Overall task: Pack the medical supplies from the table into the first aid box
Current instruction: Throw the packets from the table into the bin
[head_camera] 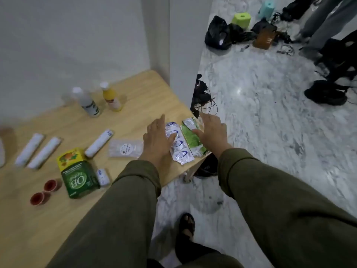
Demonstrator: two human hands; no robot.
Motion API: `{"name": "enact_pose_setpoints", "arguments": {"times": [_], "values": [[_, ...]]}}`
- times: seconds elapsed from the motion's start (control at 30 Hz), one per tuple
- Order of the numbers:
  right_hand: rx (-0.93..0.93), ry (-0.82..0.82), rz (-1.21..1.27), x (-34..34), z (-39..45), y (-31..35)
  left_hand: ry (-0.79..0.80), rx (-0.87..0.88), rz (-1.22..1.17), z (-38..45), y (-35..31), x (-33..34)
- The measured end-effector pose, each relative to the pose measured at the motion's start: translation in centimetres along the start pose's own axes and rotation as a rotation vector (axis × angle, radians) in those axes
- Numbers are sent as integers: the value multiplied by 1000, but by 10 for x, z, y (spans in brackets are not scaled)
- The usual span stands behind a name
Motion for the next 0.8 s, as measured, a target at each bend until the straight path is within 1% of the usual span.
{"name": "enact_pose_setpoints", "arguments": {"times": [0.07,0.13,0.23,0.33,0.47,0.53,0.63,0.8], "values": [[-37,1,-43,3,10,3,7,-70,-2,8,4,4],[-67,13,-65,9,20,5,27,-101,24,16,9,9],[-100,63,-88,21,32,7,23,-92,79,21,8,13],[-83,91,-58,26,39,3,-24,-79,60,27,8,6],[-26,62,46,24,42,-3,-91,-86,-37,33,11,2],[29,86,94,27,42,-9,-107,-78,-68,36,10,2],[118,125,162,34,41,-18,-114,-54,-82,40,9,3],[227,59,283,33,37,-23,-94,-35,-113,50,12,5]]}}
Point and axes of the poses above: each hand's wrist, its own z-axis towards the middle knuckle, its own x-axis out of the palm, y = z × x, the point moved 9 cm from there along z, towards the middle knuckle, and after that the axes turned 3 degrees about y, right-handed, at the moved point
